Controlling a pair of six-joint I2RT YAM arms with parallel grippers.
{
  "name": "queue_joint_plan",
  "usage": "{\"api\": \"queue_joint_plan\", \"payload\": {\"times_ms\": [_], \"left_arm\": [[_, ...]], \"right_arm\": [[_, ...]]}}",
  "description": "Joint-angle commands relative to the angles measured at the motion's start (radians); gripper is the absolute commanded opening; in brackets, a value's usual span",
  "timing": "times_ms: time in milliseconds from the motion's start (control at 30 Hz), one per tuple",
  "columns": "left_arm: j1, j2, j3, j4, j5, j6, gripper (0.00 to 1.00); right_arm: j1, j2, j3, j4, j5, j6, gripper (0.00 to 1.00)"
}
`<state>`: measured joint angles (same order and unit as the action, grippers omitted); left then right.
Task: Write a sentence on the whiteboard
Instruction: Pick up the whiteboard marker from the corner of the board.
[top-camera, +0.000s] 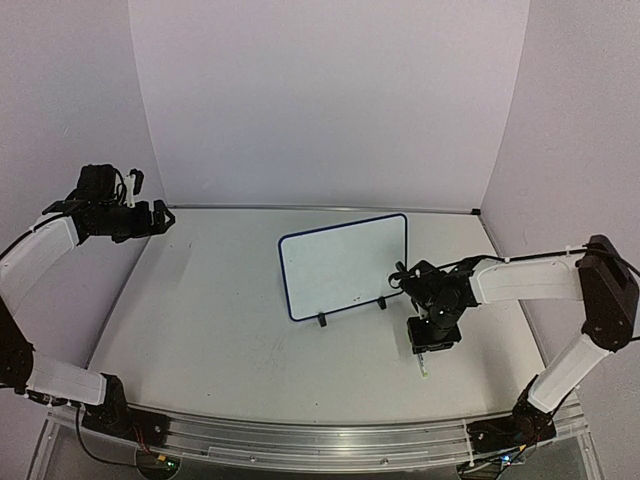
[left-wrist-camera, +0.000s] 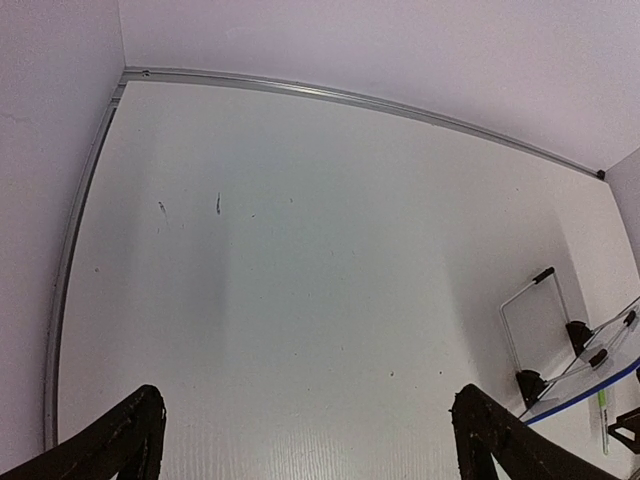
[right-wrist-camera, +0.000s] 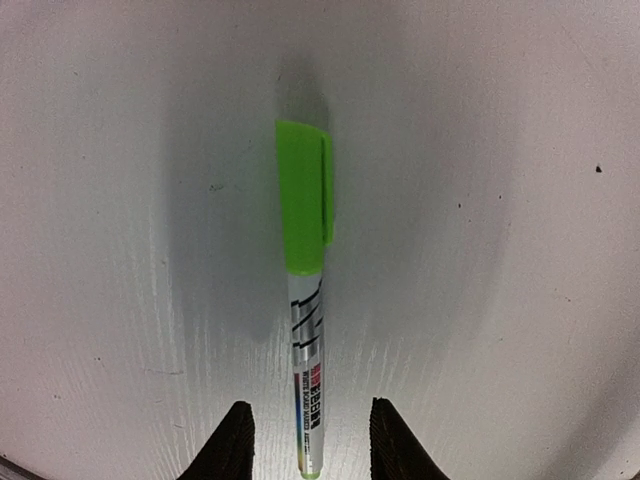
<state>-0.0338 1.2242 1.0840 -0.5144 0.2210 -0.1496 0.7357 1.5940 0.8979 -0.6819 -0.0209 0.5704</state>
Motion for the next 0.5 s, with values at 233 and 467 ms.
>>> {"api": "queue_joint_plan", "payload": {"times_ms": [233,467], "left_arm": [[0.001,-0.011,-0.003,0.031,0.025,-0.005,0.99],[0.002,-0.005,-0.002,0.030,0.026,-0.005,0.99]], "right_arm": [[0.002,0.080,0.021,0.043,-0.025,-0.036,0.29],[0.002,0.100,0.015,0.063,-0.030,-0.033,0.16]]}}
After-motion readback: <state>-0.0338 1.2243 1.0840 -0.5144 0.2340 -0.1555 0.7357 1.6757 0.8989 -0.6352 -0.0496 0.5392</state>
